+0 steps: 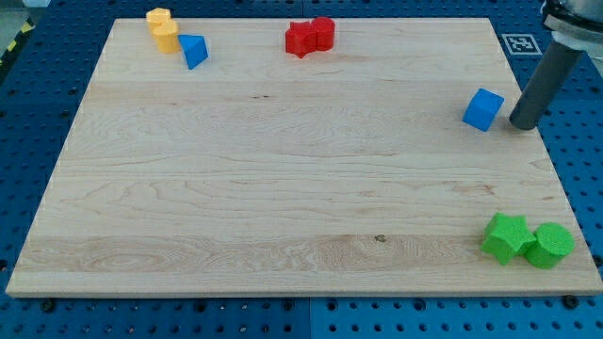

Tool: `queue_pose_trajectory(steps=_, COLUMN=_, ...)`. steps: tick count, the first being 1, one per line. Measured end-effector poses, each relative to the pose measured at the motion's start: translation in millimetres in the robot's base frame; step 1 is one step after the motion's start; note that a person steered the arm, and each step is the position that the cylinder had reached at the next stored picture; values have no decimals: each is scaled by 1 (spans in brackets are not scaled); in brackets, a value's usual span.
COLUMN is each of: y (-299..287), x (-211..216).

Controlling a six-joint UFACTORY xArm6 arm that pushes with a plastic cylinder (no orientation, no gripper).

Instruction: Slide the blue cube towards to center

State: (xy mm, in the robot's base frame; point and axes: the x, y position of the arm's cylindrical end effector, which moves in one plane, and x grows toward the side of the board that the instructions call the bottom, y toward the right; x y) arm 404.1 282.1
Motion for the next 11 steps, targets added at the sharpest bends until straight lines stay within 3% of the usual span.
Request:
queue_pose_trajectory(steps=1, y=-15, x=-27)
queue_pose_trajectory(steps=3, y=-57, x=-26)
queue_pose_trajectory(steps=7, y=-64, x=-26)
queue_pose_trajectory(steps=9, y=-97, x=-23)
queue_pose_trajectory(steps=11, y=-29, x=-12)
